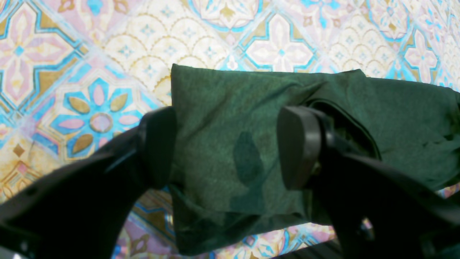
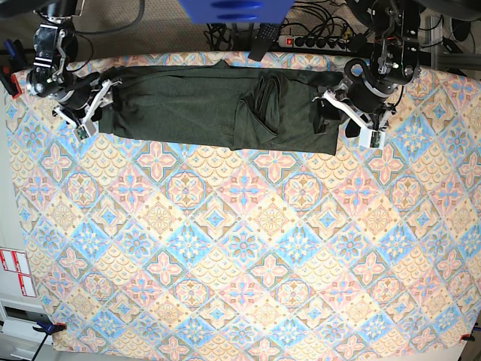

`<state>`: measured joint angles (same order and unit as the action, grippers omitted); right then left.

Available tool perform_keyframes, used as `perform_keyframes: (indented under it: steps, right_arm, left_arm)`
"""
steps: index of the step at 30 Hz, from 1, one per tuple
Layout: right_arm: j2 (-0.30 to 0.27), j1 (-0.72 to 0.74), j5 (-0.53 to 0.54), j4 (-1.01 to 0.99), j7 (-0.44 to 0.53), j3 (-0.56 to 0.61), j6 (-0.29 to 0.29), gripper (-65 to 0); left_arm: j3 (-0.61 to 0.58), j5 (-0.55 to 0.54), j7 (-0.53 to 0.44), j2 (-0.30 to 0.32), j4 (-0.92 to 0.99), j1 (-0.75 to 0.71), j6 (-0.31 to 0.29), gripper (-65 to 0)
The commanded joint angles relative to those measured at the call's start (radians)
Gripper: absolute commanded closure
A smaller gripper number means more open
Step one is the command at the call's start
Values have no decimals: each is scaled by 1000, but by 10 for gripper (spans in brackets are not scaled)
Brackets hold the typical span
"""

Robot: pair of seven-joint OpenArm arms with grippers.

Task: Fold the T-shirt properly
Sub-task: 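Grasp both ends of the folded strip with both grippers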

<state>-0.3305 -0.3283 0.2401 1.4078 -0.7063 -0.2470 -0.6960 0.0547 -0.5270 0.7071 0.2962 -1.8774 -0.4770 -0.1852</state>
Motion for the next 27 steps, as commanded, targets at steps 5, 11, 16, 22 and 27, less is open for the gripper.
perform_keyframes:
  steps: [5,11,16,22,27]
  right_arm:
    - [-15,4,-6,6,-14,-1,-2,-490]
    - [-15,4,-8,6,-9,-24,-2,-502]
    - [-14,4,-6,14,-9,-125,-2,-502]
    - [-14,-4,-5,17,-17,-127,-2,-502]
    - [-11,-5,-5,17,-17,-91,-2,-502]
  left_arm:
    - [3,-8,-20,5,-14,4,-7,-392]
    - [3,-8,-20,5,-14,4,-7,-392]
    - [3,-8,-20,2,-14,4,-7,-392]
    - [3,-8,-20,1,-14,4,-7,-392]
    - [3,-8,-20,1,-14,4,-7,-392]
